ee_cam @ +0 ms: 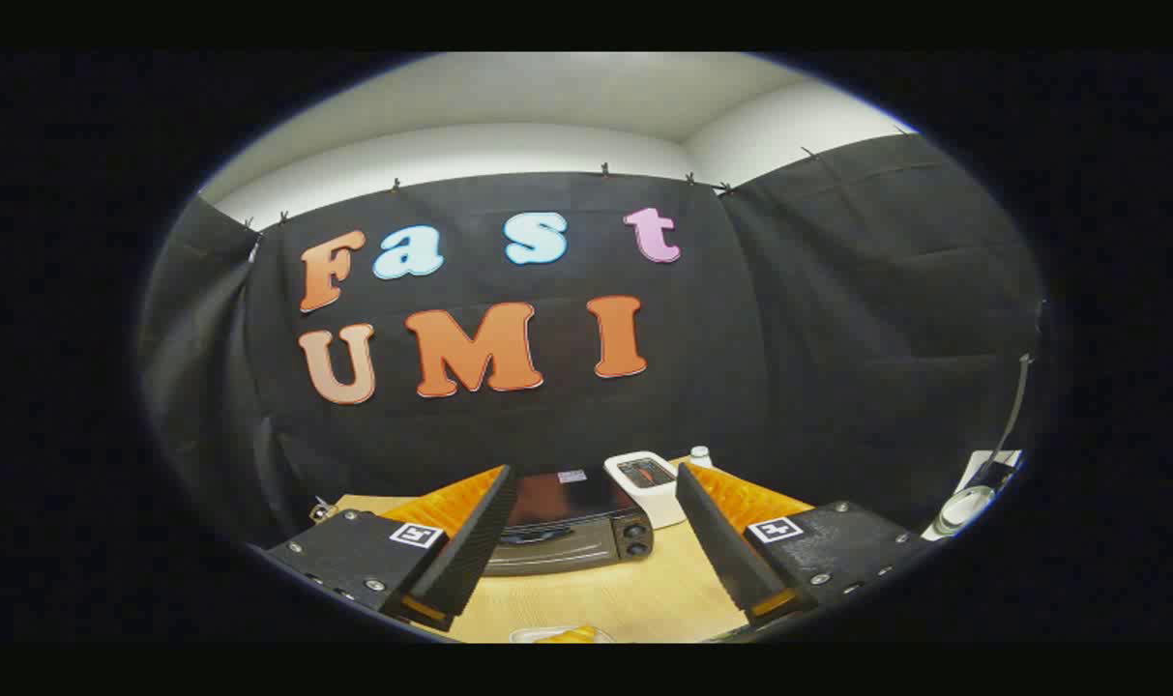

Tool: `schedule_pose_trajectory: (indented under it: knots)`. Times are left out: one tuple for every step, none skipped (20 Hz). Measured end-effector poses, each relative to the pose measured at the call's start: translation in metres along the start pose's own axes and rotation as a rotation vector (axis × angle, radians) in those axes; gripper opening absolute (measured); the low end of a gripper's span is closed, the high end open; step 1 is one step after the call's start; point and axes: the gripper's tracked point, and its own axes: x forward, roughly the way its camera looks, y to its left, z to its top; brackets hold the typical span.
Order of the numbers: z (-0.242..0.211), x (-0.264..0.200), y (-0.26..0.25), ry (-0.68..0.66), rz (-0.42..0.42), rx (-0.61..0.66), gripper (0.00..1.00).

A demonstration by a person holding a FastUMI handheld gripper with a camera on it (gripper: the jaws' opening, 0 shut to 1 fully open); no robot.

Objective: Open the toaster oven, put the food inside, and close the toaster oven door.

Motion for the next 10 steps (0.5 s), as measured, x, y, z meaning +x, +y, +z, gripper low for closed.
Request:
schedule_pose_trajectory:
  knots:
    - [0.0, -0.003, 0.004, 0.001, 0.005, 0.006, 0.99]
    - [0.003, -0.004, 0.007, -0.008, 0.006, 0.01, 0.99]
    - [0.004, -0.005, 0.009, -0.013, 0.004, 0.006, 0.98]
    - [0.001, -0.006, 0.011, -0.009, 0.003, 0.0, 0.98]
    - [-0.002, -0.005, 0.014, -0.003, 0.007, -0.009, 0.98]
    - [-0.003, -0.006, 0.018, 0.0, 0.01, -0.015, 0.98]
    - [-0.002, -0.008, 0.021, 0.002, 0.014, -0.021, 0.98]
    - [-0.002, -0.008, 0.024, 0.003, 0.021, -0.027, 0.99]
    - [-0.002, -0.008, 0.027, 0.005, 0.025, -0.031, 0.99]
    - [-0.002, -0.007, 0.028, 0.006, 0.027, -0.035, 0.99]
